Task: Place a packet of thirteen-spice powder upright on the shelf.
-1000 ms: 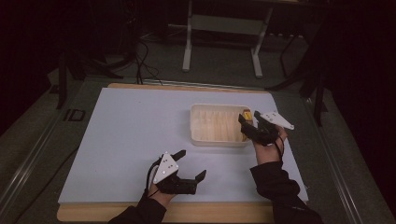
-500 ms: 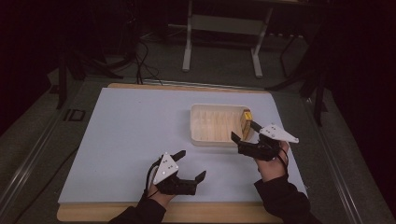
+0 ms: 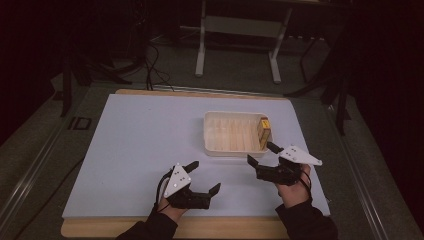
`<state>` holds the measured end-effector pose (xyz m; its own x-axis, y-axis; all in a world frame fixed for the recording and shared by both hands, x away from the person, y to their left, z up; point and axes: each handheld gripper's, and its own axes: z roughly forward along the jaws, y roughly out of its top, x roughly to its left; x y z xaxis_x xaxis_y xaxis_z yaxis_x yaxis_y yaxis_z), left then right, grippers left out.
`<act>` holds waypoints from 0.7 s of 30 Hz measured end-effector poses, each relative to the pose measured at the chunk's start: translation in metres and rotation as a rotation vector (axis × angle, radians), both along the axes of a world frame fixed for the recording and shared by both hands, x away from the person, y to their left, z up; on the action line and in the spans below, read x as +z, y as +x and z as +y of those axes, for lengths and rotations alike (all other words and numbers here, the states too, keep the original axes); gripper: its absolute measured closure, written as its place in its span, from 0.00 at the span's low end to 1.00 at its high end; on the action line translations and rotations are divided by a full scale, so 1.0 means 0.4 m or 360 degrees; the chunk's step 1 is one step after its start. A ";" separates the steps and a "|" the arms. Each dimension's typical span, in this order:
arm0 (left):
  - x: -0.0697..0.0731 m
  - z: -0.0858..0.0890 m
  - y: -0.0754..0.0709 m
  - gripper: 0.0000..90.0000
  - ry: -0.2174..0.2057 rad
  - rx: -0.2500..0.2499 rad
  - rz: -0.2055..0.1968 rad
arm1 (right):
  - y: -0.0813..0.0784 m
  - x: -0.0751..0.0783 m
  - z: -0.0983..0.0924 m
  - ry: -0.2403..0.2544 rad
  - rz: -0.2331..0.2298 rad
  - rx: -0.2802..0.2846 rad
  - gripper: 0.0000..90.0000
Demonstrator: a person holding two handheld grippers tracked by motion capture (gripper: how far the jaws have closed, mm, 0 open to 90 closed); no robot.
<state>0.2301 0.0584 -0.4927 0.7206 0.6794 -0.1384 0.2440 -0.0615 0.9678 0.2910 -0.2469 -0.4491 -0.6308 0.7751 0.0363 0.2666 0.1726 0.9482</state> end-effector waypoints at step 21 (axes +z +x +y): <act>0.000 0.000 -0.001 0.05 0.0002 -0.0013 0.0005 | -0.086 -0.046 -0.013 -0.0103 0.0024 0.0152 0.15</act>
<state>0.2295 0.0585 -0.4928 0.7256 0.6738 -0.1399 0.2464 -0.0646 0.9670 0.2566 -0.2521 -0.4677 -0.7017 0.7125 -0.0019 0.2601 0.2586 0.9303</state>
